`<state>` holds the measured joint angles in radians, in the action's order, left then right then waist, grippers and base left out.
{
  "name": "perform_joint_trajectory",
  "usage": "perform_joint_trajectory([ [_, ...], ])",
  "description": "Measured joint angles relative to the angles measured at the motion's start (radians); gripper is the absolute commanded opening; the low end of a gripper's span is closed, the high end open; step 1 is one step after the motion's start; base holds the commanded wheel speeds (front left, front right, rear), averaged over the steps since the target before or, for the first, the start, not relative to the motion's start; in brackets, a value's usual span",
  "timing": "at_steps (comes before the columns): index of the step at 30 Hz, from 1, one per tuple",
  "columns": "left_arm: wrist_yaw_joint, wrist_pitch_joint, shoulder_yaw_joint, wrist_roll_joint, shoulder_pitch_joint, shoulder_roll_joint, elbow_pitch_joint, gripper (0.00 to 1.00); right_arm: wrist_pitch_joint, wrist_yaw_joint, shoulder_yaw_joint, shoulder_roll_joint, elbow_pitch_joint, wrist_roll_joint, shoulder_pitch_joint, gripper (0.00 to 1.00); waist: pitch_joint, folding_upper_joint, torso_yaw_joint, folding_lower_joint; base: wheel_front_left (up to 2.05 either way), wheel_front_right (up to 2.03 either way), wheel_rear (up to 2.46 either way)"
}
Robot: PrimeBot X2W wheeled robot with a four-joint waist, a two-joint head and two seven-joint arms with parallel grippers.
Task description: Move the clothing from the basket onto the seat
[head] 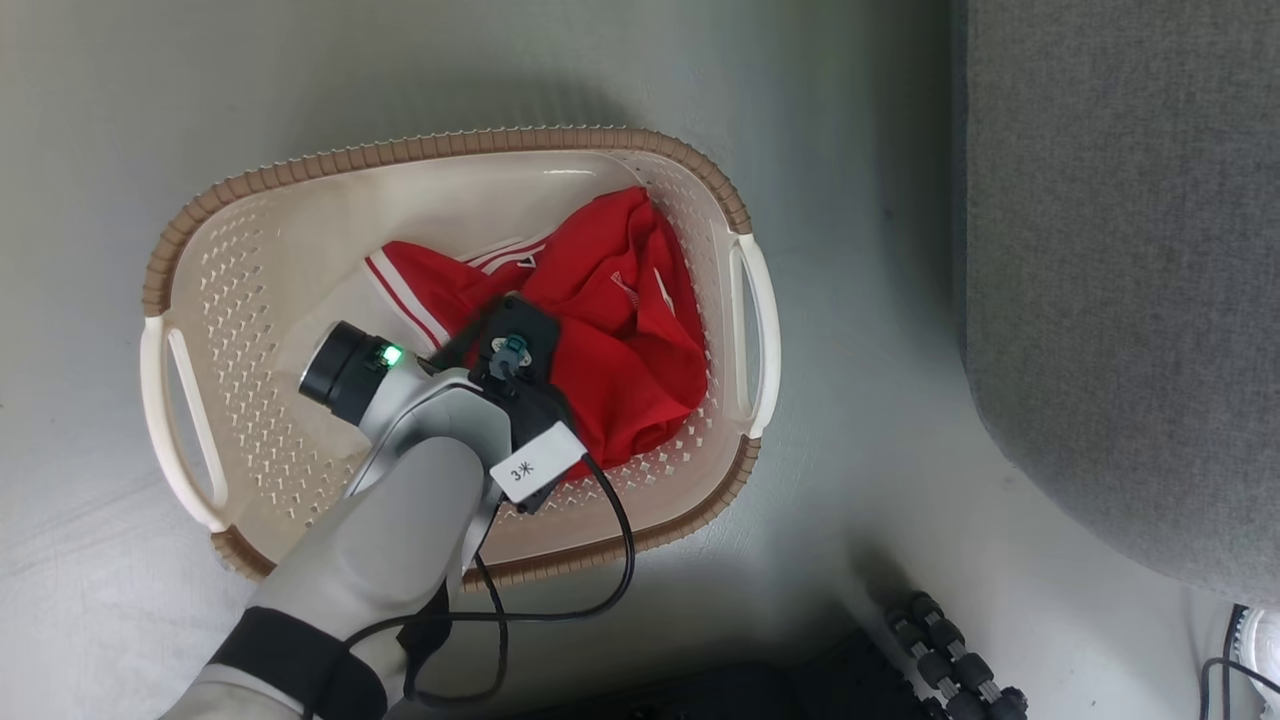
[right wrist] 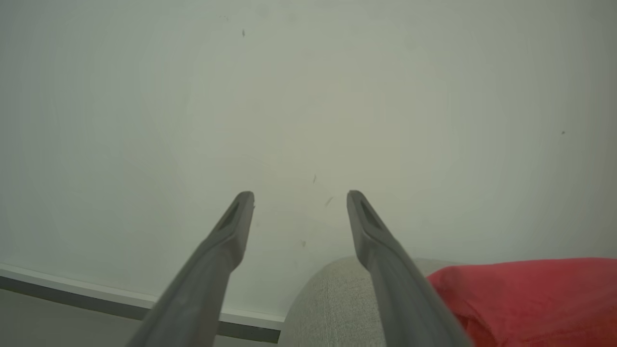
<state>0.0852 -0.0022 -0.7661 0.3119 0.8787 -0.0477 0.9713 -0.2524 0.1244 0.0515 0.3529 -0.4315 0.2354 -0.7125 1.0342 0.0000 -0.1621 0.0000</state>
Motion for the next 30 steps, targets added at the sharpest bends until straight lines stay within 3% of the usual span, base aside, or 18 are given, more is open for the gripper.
perform_joint_trajectory([
  [1,0.0,-0.001,-0.006,0.004,0.0,0.0,0.0,0.03,0.0,0.0,0.002,-0.002,0.006,0.0,0.0,1.0,-0.002,0.0,0.0,0.0,0.0,0.0,0.0],
  [2,0.0,-0.001,-0.013,0.004,0.0,0.0,-0.001,0.0,-0.001,0.0,0.005,-0.004,0.013,0.0,0.0,1.0,-0.004,0.0,0.0,0.0,0.0,0.0,0.0],
  [11,-0.024,-0.089,-0.022,0.067,0.0,0.0,-0.036,0.0,-0.004,-0.015,0.044,-0.026,0.124,-0.003,-0.012,1.0,-0.053,0.0,0.011,0.0,0.0,0.0,0.0],
  [19,-0.061,-0.216,-0.006,0.111,0.0,0.001,-0.073,0.0,-0.004,-0.054,0.109,-0.051,0.276,0.007,0.018,1.0,-0.148,0.0,0.045,0.0,0.0,0.0,0.0],
  [30,-0.114,-0.247,0.042,0.139,-0.002,0.003,-0.136,0.0,-0.004,-0.072,0.127,-0.063,0.407,0.012,0.076,1.0,-0.29,-0.0001,0.109,0.0,0.0,0.0,0.0],
])
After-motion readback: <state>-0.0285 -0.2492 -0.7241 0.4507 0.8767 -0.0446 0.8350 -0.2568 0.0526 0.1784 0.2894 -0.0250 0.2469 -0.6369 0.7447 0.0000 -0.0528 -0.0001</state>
